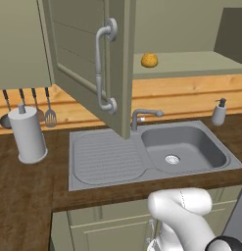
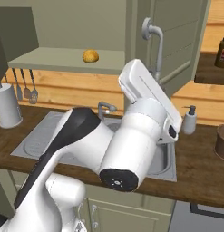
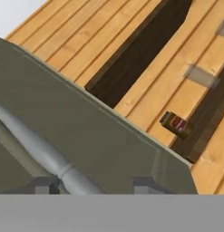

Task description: Open the cabinet, pick up the bread from the cabinet and place it in the basket. Then move the basket to the dining counter.

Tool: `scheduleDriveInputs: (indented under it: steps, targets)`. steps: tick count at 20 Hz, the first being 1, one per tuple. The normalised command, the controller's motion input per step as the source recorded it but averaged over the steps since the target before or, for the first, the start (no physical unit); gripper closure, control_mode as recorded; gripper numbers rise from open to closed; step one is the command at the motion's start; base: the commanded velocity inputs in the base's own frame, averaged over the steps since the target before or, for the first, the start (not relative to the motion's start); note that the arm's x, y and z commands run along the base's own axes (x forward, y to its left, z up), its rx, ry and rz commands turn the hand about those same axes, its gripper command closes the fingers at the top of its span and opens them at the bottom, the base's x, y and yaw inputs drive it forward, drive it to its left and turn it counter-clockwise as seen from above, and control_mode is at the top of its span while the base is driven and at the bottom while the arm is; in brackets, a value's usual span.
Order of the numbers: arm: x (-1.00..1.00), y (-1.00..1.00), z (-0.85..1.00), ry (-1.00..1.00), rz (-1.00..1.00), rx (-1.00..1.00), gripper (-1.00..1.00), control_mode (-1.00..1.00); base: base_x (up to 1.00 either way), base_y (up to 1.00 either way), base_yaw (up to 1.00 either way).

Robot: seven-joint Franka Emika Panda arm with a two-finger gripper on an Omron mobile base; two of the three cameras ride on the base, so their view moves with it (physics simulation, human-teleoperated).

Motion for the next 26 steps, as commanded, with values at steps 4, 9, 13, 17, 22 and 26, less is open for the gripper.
scheduleDriveInputs:
  steps: [4, 9, 13, 17, 22, 26]
  targets:
    - [-1.00, -0.19, 0.01, -0.01, -0.03, 0.05, -1.00, -1.00, 0.00, 0.00, 0.00]
    - [-1.00, 0.13, -0.27, -0.04, 0.00, 0.05, -1.00, -1.00, 0.00, 0.00, 0.00]
    - [-1.00, 0.40, -0.20, -0.05, 0.00, 0.05, -1.00, -1.00, 0.00, 0.00, 0.00]
    - [-0.85, 1.00, -0.16, 0.01, 0.08, -0.05, -1.00, -1.00, 0.00, 0.00, 0.00]
    - [-0.04, 1.00, 0.04, 0.06, 0.02, -0.35, -1.00, -1.00, 0.00, 0.00, 0.00]
    - [0.32, 1.00, 0.02, 0.19, 0.00, -0.44, -1.00, -1.00, 0.00, 0.00, 0.00]
